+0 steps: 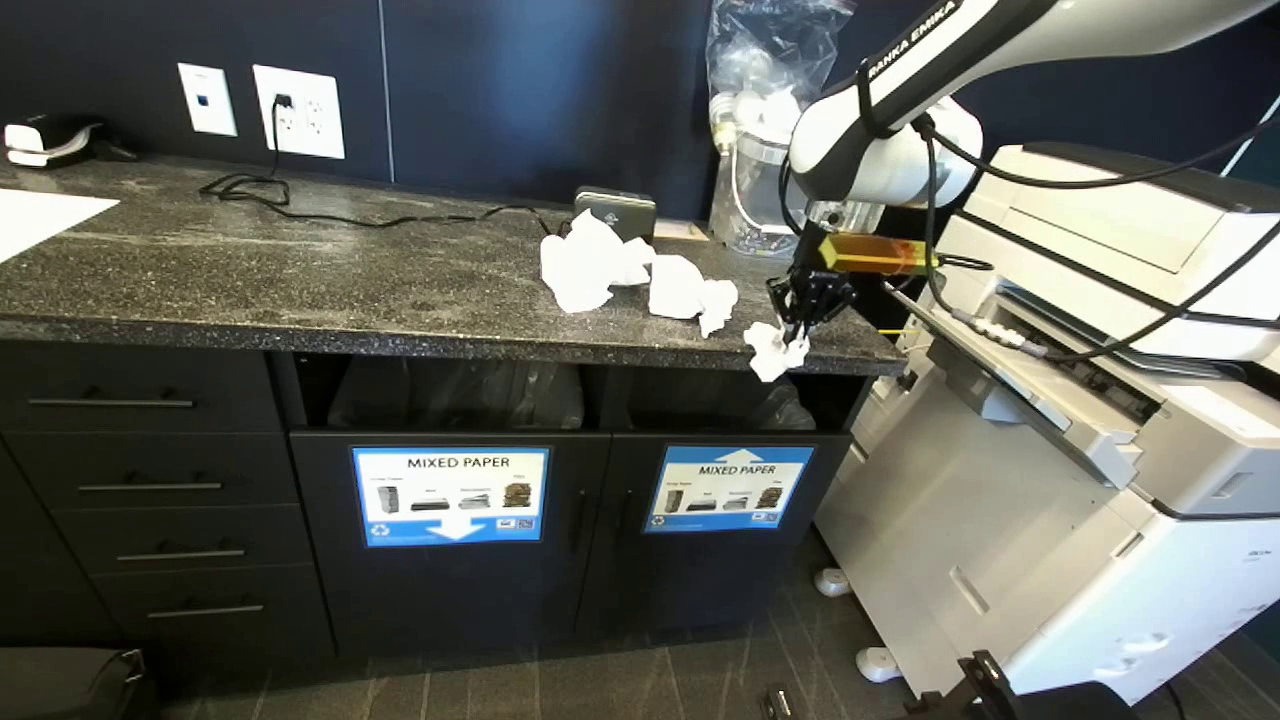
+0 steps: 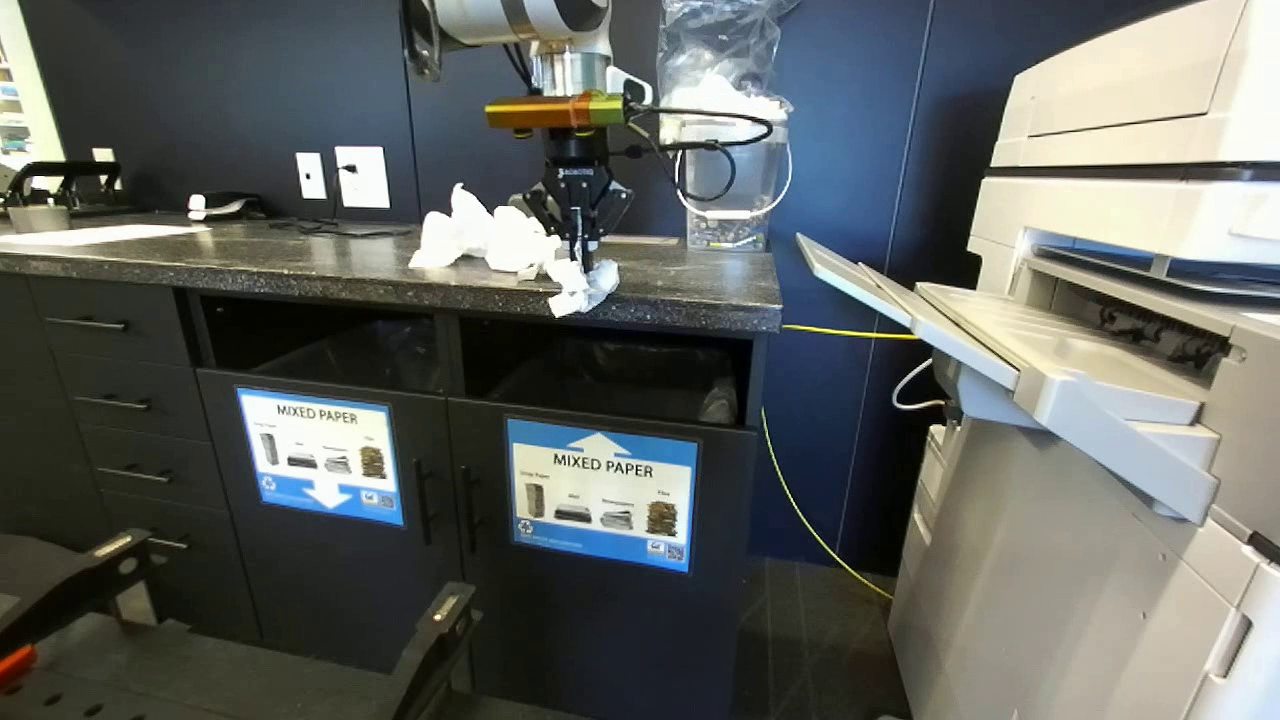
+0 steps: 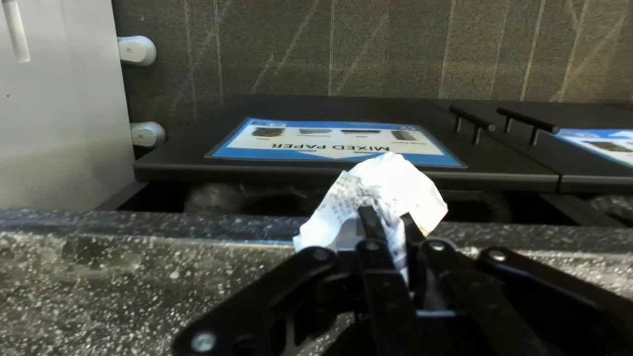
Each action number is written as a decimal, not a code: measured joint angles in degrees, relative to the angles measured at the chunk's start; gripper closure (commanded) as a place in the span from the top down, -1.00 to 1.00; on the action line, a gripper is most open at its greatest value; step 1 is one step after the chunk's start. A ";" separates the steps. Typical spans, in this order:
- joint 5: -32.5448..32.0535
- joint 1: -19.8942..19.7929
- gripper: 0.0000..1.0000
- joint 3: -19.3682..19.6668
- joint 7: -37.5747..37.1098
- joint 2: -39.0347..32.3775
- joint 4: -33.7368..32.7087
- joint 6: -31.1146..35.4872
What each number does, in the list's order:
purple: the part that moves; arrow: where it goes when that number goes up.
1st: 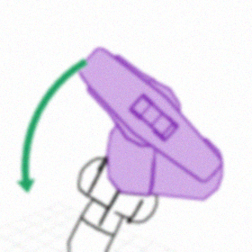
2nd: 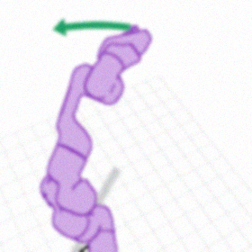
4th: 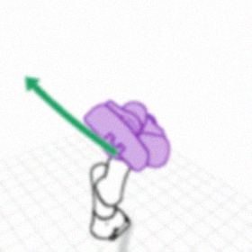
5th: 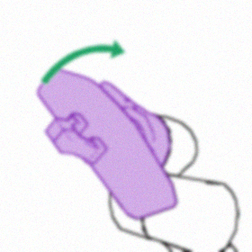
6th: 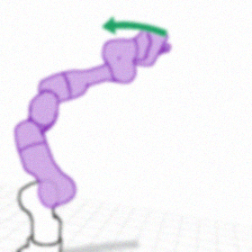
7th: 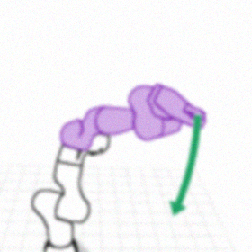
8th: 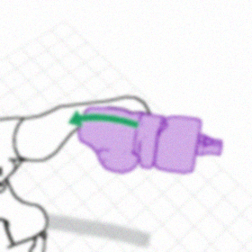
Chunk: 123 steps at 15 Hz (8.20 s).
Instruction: Throw two of the papers on the countertop into the bin on the right
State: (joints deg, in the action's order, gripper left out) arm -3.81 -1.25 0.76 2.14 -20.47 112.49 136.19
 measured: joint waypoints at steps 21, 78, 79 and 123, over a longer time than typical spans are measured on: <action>3.63 3.80 -0.92 -3.39 1.99 19.03 37.71 19.48; -22.84 -9.83 -0.92 2.25 10.63 -47.66 -14.01 85.71; -22.80 -9.80 -0.92 2.14 10.33 -48.81 -15.40 85.85; 0.48 -13.40 1.00 -13.93 6.51 -60.74 -18.90 105.45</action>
State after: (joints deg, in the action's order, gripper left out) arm -3.33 -14.64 -13.17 8.65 -81.21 93.60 241.64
